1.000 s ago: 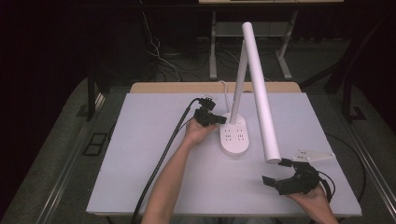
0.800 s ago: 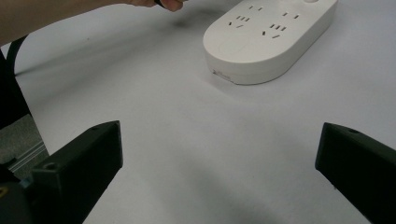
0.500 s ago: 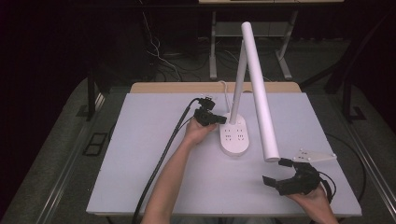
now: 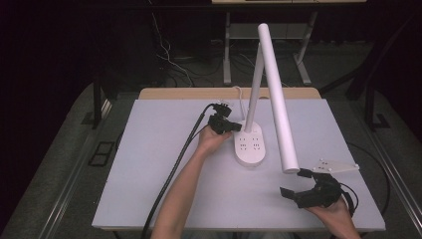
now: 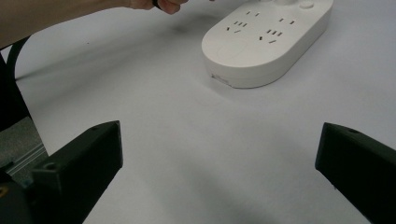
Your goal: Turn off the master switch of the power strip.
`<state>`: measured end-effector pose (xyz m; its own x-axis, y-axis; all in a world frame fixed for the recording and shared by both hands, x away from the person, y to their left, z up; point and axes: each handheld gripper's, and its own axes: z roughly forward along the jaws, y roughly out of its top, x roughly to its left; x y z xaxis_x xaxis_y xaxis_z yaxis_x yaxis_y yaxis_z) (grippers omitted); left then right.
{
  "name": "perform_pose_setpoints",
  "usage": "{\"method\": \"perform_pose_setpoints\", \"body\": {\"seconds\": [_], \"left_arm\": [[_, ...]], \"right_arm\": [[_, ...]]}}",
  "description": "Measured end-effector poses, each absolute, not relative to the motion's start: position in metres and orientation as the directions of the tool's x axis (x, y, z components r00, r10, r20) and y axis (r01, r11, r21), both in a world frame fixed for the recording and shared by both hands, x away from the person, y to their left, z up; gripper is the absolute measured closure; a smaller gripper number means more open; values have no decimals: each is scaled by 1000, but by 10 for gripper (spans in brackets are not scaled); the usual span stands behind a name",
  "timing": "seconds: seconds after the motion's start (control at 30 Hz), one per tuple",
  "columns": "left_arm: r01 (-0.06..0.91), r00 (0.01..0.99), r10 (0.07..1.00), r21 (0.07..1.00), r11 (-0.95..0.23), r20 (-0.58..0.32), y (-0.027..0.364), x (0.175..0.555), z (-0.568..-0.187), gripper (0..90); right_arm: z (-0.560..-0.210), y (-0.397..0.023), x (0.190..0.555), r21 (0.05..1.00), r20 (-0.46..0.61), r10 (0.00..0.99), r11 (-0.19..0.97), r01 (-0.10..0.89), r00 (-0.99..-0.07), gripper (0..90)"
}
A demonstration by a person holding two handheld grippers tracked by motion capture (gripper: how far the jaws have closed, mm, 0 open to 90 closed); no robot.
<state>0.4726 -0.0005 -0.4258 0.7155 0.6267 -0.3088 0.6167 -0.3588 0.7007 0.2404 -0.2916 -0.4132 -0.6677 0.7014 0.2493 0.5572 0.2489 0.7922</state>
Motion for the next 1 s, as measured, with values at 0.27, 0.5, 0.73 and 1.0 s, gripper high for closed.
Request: {"method": "perform_pose_setpoints", "body": {"seconds": [0.27, 0.5, 0.73, 1.0], "left_arm": [[628, 696, 620, 725, -283, -361, 11, 472, -425, 900], [596, 726, 607, 737, -319, -323, 20, 468, -410, 899], [568, 744, 598, 754, -330, -298, 30, 461, -397, 898], [556, 735, 610, 778, -292, -297, 45, 454, -385, 897]], "right_arm": [[-413, -294, 241, 792, 253, 705, 243, 561, -662, 0], [-413, -294, 241, 793, 246, 707, 246, 557, -663, 1], [-413, -294, 241, 794, 246, 706, 246, 556, -664, 0], [-413, -293, 241, 796, 242, 707, 247, 552, -665, 0]]}}
